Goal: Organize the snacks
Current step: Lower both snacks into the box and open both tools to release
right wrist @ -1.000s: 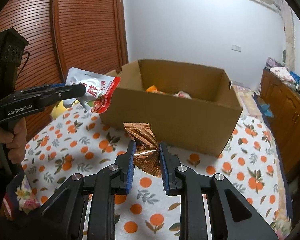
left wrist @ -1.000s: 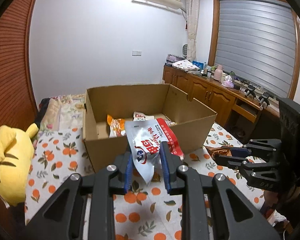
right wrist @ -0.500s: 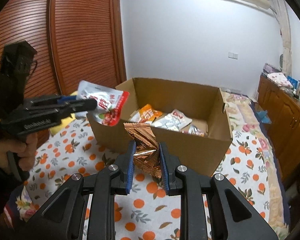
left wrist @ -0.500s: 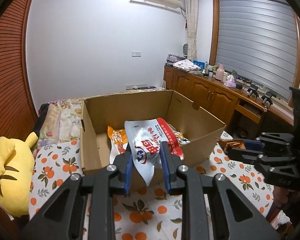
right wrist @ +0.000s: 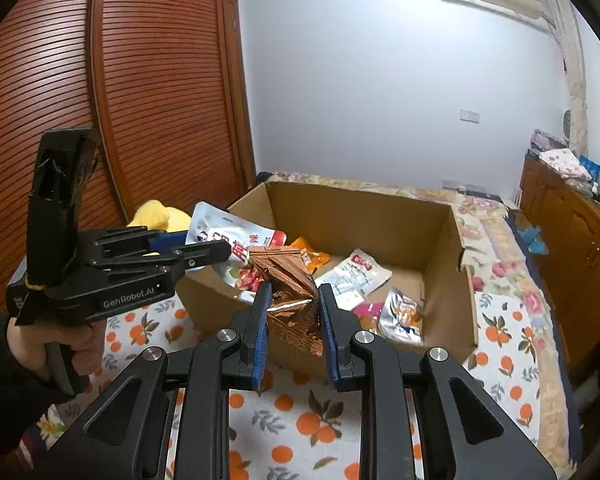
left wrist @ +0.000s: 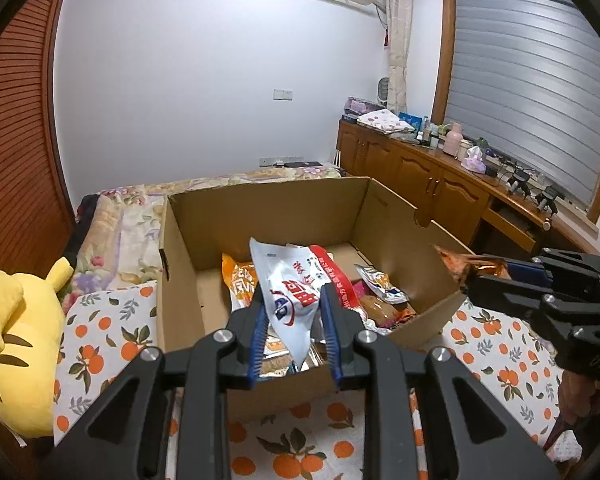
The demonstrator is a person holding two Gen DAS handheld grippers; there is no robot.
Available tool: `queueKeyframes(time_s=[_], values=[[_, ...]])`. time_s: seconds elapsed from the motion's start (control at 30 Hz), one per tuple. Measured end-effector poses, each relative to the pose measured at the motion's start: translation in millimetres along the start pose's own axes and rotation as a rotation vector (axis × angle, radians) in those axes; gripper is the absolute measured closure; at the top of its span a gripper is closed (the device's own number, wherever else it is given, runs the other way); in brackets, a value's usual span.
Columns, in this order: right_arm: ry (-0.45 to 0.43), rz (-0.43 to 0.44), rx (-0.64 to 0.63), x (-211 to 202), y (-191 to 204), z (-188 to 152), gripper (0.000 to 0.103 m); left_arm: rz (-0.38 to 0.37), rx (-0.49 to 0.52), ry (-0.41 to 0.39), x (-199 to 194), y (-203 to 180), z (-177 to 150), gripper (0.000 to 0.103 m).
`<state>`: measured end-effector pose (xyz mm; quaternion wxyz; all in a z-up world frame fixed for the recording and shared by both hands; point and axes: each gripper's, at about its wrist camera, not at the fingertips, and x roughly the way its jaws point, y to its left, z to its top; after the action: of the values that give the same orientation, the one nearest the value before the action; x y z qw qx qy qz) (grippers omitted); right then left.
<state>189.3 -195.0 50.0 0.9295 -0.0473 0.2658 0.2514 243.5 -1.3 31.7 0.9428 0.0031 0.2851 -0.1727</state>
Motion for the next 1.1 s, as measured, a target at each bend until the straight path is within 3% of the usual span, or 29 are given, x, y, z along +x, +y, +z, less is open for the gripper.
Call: queueKeyframes(time_s=[0.3,0.5,0.77,1.1], values=[[0.093,-0.001,0.042,47,-12,-2,0.082,0.045,0.006,0.043,20,4,4,0.08],[0.133,-0.001,0.08,69,-21,-6,0.082,0.069,0.0,0.049,25,11,6,0.072],[0.164,-0.014,0.099,92,-26,6,0.081,0.097,-0.036,0.053,28,24,8,0.053],[0.179,-0.05,0.138,107,-32,10,0.071,0.131,-0.039,0.042,22,33,9,0.05]])
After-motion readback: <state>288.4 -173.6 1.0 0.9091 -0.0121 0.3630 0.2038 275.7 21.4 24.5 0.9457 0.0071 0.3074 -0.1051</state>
